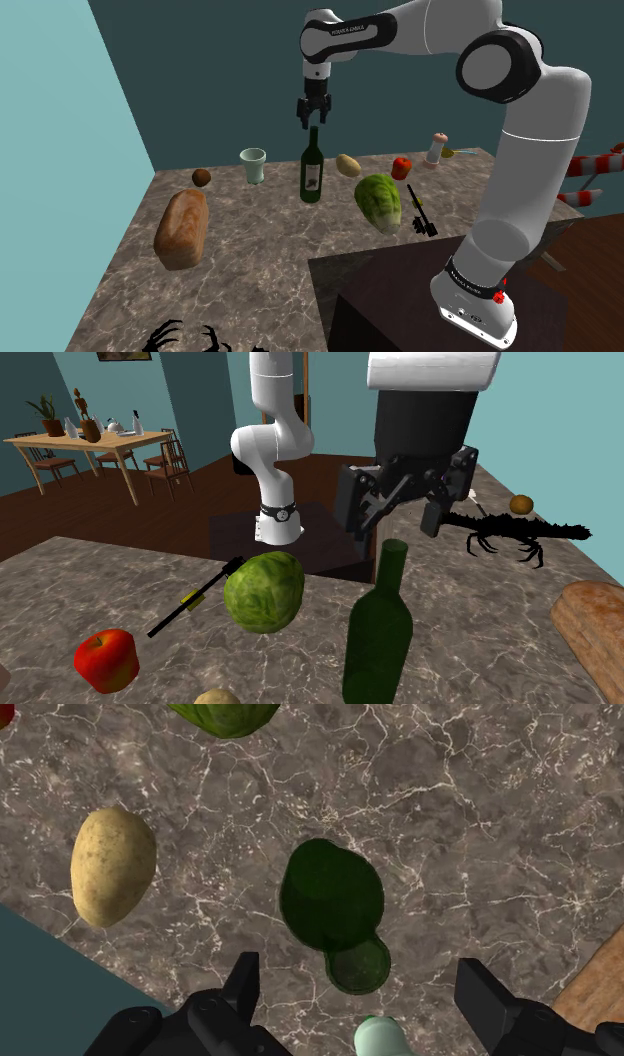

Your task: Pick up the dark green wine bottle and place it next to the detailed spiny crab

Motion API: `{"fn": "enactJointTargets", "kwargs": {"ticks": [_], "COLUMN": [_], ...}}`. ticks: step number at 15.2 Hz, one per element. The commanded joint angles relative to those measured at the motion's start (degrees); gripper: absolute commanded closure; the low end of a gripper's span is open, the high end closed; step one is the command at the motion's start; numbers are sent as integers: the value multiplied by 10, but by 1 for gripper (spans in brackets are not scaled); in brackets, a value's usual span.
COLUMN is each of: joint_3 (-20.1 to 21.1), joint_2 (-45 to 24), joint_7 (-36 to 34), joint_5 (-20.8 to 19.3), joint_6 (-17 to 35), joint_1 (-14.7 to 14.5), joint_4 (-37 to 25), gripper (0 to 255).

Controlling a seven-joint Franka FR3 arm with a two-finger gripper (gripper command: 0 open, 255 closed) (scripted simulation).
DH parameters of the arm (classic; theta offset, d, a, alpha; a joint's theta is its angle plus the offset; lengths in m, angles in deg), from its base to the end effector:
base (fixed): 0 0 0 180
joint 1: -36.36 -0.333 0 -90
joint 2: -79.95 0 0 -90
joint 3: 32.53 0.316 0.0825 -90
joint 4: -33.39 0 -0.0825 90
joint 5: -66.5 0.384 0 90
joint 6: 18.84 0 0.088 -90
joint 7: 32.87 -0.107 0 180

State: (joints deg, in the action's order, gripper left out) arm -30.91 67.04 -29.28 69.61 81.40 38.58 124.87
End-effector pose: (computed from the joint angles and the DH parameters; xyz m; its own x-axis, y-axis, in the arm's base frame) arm 0.6235 -0.0031 0.4942 0.9967 0.0422 -0.0688 0.0378 -0.9973 -0.0633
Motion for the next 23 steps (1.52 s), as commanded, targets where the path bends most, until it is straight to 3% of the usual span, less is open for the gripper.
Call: {"fn": "enactJointTargets", "kwargs": {"ticks": [1, 10, 11, 20, 23], "joint_3": [0, 0, 0, 0, 0], "joint_2": [1, 1, 1, 1, 3], "joint_7": [1, 1, 1, 1, 0], "joint_5": [0, 0, 0, 0, 0], "joint_6": [15, 27, 27, 27, 5], "joint_1": [0, 0, 0, 0, 0], "joint_4": [16, 28, 28, 28, 8], "gripper": [0, 0, 255, 255, 255]}}
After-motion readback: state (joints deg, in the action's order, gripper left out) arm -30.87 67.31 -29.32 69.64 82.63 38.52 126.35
